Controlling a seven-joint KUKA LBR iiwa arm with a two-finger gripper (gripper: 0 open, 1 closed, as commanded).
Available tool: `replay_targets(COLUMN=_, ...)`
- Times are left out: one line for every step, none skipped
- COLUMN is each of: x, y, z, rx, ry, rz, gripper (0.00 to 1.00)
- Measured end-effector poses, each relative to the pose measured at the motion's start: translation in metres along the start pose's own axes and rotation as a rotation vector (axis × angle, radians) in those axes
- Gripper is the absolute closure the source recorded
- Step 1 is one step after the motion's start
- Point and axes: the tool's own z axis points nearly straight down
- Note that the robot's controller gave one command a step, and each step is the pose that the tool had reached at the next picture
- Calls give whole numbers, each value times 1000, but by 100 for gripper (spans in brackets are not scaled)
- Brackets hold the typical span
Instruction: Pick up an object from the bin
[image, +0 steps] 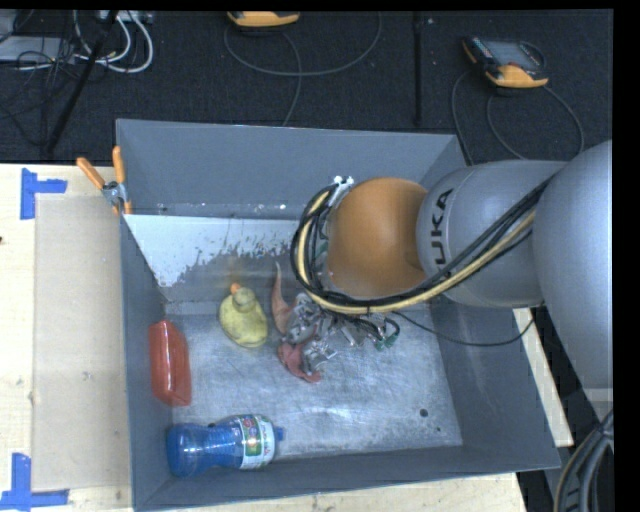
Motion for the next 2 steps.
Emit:
replay_targets(x=0, y=0, z=0, rx=-1, ry=0, rz=2, gripper=100)
replay_targets(x=0, y=0, z=0, rx=-1, ry=0, rz=4, gripper=100)
